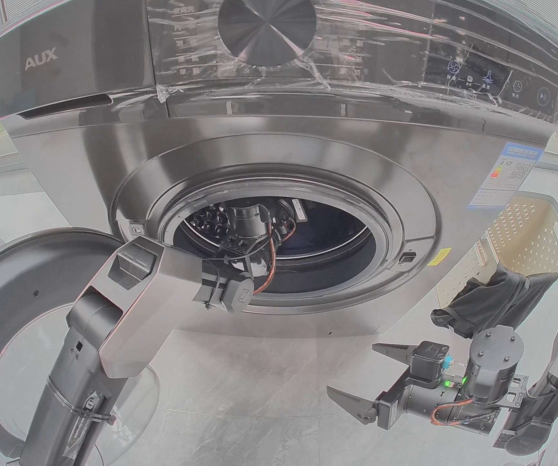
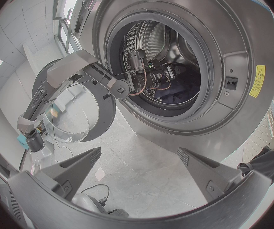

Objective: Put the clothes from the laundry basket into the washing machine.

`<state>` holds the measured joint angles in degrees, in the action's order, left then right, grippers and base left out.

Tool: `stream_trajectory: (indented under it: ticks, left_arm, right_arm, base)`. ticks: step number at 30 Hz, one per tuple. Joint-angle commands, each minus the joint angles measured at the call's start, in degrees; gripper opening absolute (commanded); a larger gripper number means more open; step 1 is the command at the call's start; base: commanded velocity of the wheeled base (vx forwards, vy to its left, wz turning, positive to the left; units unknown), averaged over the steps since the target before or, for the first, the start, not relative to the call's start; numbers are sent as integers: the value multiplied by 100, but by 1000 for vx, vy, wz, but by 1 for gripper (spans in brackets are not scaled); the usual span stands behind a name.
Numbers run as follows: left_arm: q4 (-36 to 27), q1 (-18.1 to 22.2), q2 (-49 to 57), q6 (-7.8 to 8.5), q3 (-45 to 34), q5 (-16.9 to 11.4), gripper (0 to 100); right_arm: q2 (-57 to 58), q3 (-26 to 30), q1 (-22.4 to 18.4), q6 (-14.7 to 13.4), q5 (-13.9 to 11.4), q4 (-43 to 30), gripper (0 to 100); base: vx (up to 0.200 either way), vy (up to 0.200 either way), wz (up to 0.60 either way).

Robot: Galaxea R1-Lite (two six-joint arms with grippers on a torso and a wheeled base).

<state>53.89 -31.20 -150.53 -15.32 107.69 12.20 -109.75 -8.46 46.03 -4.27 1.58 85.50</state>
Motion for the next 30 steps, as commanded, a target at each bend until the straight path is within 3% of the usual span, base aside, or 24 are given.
stream_trajectory:
  ticks: [1,3,7,10,16,20,30]
  left_arm:
    - [-37,-62,270,56,-767,1,100]
    - [-46,-115,489,73,-1189,1,100]
    - [183,-238,1061,574,-2367,-69,100]
    - [534,-405,1456,715,-3237,-139,100]
    - [1413,-1002,2186,715,-5100,-333,100]
    - [2327,-1433,2792,689,-6542,-684,100]
    - [2679,-1741,4585,680,-8616,-675,100]
  right_arm:
    - [-11,-7,2,-22,0,-8,100]
    - [-2,-7,2,-22,0,1,100]
    - [6,11,2,-22,9,-8,100]
    - [24,55,-6,-30,9,-8,100]
    - [68,143,-94,-48,-44,1,100]
    - [393,398,-24,-66,-18,1,100]
    - [1527,846,-358,-136,35,-34,100]
  base:
    - [0,0,0]
    - [0,0,0]
    - [0,0,0]
    - [0,0,0]
    - [0,0,0]
    - [0,0,0]
    - [0,0,0]
